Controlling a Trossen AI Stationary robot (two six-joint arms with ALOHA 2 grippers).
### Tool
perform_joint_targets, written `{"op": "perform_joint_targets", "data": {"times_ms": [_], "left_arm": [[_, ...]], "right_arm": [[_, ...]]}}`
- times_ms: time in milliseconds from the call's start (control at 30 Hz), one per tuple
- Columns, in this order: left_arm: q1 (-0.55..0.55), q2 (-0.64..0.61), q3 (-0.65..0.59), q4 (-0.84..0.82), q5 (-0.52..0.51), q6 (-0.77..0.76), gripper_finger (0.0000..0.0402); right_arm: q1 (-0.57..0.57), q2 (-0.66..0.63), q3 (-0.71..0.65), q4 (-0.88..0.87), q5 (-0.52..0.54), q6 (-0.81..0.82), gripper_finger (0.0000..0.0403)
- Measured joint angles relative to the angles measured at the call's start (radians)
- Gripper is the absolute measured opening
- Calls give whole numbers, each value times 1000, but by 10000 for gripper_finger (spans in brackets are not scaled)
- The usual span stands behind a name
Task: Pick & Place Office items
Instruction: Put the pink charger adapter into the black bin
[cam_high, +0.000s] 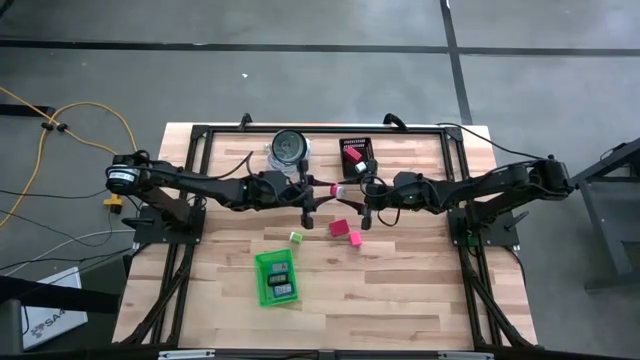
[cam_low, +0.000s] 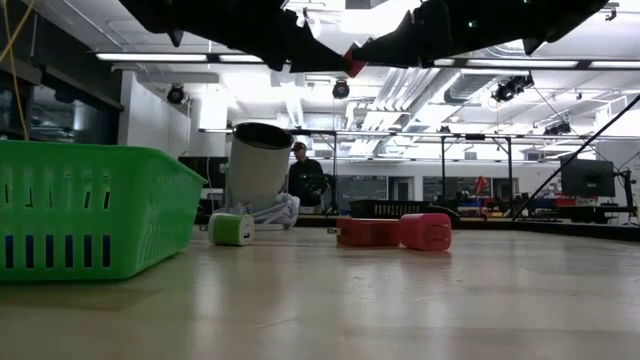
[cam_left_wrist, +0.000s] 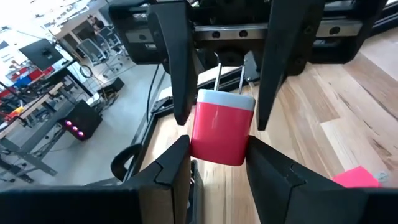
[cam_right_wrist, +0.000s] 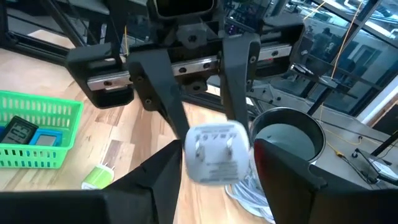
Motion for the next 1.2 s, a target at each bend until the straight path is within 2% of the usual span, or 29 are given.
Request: {"op": "perform_joint_targets", "data": {"times_ms": [200, 500, 700, 1200], "left_arm": [[0, 5, 0, 17, -4, 16, 120], [4, 5, 0, 16, -21, 12, 120], [4, 5, 0, 16, -23, 12, 124], [4, 5, 0, 24, -27, -8, 220]], "right_arm": [[0, 0, 0, 3, 4, 0, 180], [0, 0, 0, 2, 10, -8, 130], [0, 0, 0, 2, 9, -8, 132], [0, 0, 0, 1, 4, -1, 121]]}}
